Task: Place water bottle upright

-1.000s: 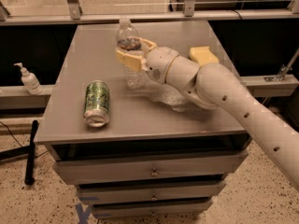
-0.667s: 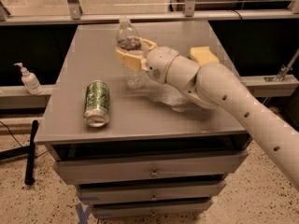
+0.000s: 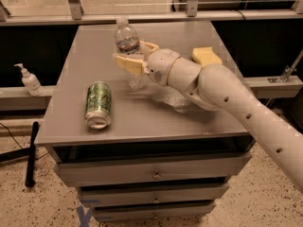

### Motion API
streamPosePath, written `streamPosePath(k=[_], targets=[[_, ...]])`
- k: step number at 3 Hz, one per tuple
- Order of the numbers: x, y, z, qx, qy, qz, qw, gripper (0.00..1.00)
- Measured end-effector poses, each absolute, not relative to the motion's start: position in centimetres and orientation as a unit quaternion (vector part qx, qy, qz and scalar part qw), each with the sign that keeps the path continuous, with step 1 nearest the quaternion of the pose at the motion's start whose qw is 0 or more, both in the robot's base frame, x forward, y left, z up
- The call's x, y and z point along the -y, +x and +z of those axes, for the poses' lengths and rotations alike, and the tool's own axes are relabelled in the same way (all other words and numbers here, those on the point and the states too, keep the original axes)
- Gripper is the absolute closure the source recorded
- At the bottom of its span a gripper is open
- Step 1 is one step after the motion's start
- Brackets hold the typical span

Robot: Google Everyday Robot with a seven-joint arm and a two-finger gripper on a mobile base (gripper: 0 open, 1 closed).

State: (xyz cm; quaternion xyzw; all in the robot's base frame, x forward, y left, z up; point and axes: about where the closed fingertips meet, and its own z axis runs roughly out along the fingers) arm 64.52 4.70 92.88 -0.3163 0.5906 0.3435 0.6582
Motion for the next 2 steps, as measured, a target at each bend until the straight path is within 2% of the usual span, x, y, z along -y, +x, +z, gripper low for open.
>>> streamPosePath(k=[1,2], targets=[[-3.4,63.5,91.9,-0.606,-0.313,0.335,0.65,0.0],[-2.2,62.7,91.2,-0.619,-0.31,0.327,0.643,0.0]])
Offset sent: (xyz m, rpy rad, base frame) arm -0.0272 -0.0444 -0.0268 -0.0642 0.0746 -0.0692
